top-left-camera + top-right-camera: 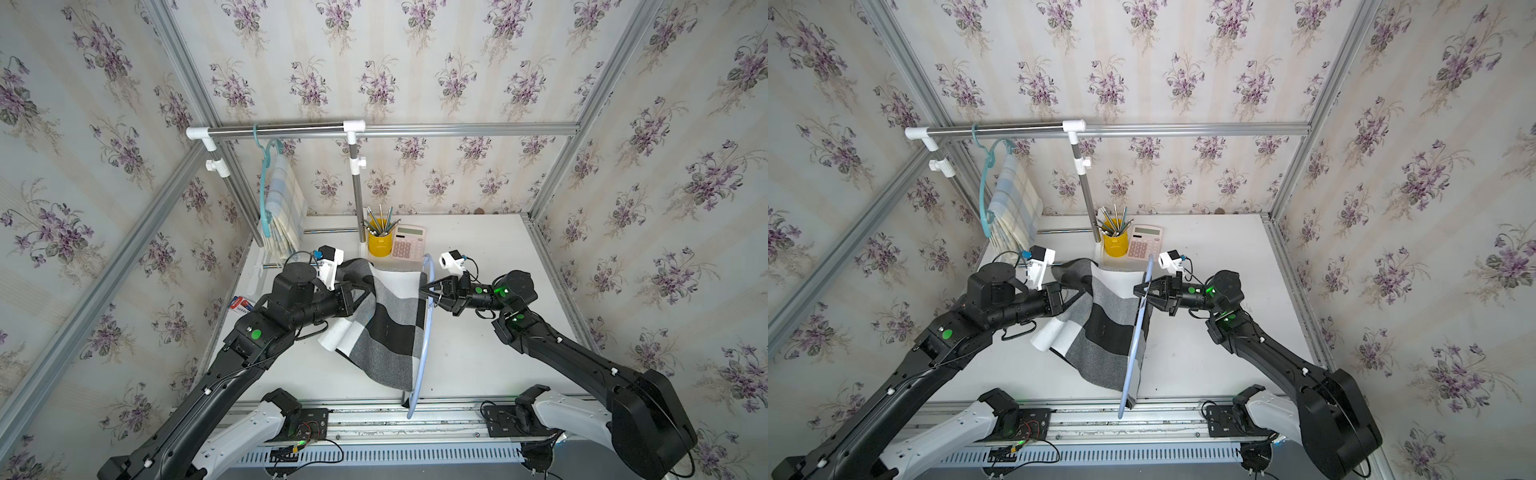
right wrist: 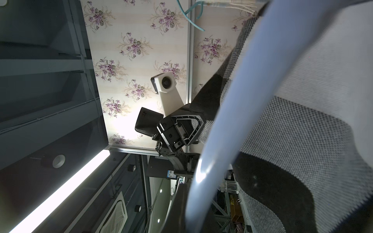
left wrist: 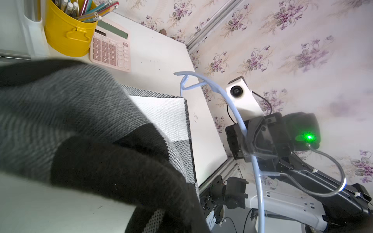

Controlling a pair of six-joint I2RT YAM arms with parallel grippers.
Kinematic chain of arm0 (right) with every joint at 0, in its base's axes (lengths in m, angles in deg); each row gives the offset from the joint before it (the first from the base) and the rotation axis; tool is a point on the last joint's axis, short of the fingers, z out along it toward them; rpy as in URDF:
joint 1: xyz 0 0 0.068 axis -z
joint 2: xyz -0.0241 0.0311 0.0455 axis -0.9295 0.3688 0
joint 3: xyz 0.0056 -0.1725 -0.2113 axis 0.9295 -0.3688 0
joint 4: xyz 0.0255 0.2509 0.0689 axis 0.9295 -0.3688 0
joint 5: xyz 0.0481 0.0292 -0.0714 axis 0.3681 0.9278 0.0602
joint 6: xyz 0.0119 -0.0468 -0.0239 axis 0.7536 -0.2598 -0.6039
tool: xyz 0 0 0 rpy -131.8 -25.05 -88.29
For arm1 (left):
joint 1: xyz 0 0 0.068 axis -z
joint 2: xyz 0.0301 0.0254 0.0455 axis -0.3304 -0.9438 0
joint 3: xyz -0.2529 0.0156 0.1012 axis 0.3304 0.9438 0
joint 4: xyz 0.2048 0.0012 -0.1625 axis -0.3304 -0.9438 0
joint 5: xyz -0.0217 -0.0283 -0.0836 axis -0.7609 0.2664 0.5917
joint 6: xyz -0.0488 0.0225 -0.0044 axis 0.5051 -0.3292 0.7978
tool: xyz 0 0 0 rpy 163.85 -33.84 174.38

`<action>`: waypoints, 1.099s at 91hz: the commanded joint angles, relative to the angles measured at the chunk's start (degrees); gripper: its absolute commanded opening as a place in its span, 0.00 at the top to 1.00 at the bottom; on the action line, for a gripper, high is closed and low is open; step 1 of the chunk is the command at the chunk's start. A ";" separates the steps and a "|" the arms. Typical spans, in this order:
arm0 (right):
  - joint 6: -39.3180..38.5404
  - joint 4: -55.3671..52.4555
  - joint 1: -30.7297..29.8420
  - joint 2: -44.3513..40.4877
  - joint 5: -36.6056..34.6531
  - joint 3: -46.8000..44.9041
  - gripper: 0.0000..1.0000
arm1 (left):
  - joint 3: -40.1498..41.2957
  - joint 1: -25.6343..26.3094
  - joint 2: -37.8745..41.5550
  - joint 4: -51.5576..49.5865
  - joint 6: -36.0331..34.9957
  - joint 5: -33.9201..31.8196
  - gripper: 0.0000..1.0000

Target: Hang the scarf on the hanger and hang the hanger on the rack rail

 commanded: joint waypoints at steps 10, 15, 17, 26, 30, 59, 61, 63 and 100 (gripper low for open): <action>2.55 7.82 -0.06 0.64 -0.66 -0.16 1.00 | -11.43 -1.20 -1.31 -13.96 -5.29 -1.92 1.00; 4.19 10.39 -0.06 1.30 -0.84 -0.37 1.00 | -13.37 -1.31 -2.10 -16.11 -6.22 -2.90 1.00; 4.77 11.39 -0.12 1.56 -0.83 -0.38 1.00 | -13.42 -1.39 -2.26 -16.53 -6.37 -3.10 1.00; 5.58 12.40 -0.14 1.65 -0.86 -0.06 1.00 | -9.99 -2.08 -2.23 -15.60 -6.31 -2.84 1.00; 5.58 11.96 -0.14 1.32 -0.86 0.17 1.00 | -6.88 -2.58 -1.91 -13.64 -5.77 -2.07 1.00; 4.65 8.29 -0.14 -0.08 -0.24 2.62 1.00 | 12.76 -8.27 -3.50 2.97 -1.58 6.37 1.00; 4.62 8.14 -0.14 -0.01 -0.25 2.68 1.00 | 13.54 -8.38 -3.49 3.88 -1.39 6.53 1.00; 4.62 8.06 -0.14 0.05 -0.25 2.80 1.00 | 14.42 -8.50 -3.56 4.66 -1.17 6.72 1.00; 7.39 11.62 -0.14 3.01 -0.19 3.35 1.00 | 18.63 -9.87 -13.16 12.97 -2.36 11.86 0.43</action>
